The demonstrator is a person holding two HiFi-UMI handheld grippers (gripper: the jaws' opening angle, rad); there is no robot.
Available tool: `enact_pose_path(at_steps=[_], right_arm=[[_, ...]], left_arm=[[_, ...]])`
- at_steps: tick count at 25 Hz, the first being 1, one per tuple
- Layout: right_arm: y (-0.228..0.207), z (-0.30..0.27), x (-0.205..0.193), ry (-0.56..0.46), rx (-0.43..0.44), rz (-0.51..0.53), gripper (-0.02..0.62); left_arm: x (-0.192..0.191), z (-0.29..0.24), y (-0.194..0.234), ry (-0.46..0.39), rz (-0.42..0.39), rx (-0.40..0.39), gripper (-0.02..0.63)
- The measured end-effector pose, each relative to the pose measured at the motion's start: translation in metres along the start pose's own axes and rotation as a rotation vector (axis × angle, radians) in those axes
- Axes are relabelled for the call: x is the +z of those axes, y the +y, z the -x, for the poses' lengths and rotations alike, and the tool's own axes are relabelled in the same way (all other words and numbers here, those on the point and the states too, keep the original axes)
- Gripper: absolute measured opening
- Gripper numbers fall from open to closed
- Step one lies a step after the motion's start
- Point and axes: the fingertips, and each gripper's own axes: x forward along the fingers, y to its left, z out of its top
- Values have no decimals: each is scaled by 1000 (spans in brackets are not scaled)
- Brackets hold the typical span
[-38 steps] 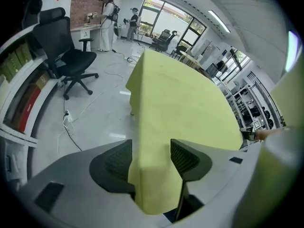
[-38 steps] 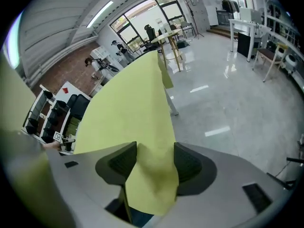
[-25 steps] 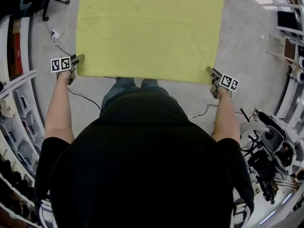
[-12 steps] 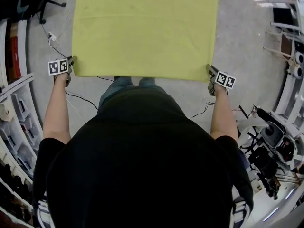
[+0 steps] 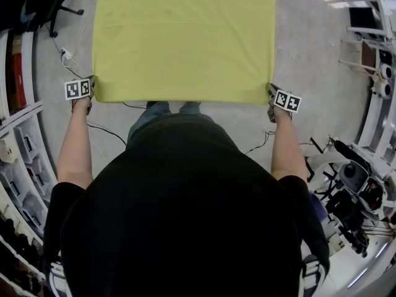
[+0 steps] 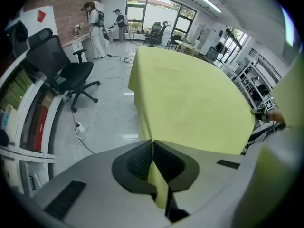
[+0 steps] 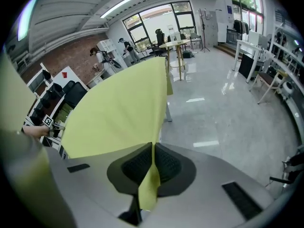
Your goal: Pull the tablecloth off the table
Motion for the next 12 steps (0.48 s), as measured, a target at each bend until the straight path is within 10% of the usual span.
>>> enact_pose_path(at_steps=[12], right_arm=[[10, 8, -4, -27, 13, 32, 21]], left_arm=[[2, 13, 0, -41, 21, 26, 20]])
